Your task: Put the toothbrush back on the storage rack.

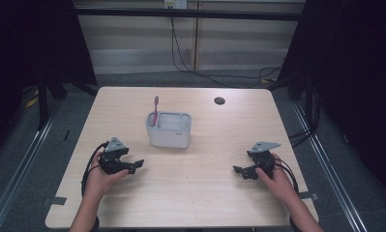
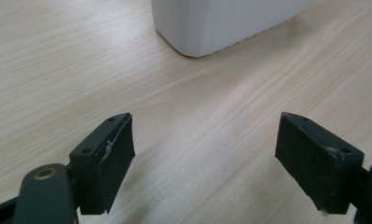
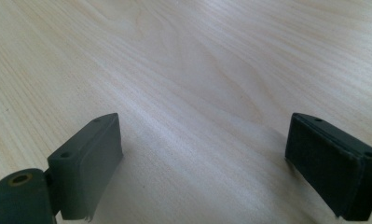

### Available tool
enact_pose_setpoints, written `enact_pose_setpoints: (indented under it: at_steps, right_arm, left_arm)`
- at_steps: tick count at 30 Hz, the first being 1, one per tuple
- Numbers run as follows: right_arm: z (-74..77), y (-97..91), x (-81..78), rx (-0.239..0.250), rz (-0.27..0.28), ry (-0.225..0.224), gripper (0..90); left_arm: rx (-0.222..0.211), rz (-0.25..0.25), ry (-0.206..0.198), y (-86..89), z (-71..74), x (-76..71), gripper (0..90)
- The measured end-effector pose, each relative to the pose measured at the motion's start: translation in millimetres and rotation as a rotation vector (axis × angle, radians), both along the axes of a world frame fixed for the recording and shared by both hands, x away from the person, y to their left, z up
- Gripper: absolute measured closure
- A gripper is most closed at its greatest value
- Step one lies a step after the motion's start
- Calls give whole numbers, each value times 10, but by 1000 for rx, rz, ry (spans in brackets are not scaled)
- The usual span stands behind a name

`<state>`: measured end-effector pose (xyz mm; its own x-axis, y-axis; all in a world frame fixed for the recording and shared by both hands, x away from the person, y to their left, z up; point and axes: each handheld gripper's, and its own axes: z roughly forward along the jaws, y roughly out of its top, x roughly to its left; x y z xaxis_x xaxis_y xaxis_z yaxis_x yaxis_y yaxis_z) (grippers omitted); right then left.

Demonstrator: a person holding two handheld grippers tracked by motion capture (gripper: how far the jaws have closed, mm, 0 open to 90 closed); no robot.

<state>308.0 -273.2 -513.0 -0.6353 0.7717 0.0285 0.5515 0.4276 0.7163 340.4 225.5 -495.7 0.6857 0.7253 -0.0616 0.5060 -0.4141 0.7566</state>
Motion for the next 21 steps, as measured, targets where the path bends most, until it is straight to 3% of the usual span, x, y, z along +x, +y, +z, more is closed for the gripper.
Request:
enact_pose_setpoints:
  at_steps: [21]
  right_arm:
    - [0, 0, 0, 0, 0, 0, 101]
  left_arm:
    - [55, -10, 16, 25, -126, -5, 181]
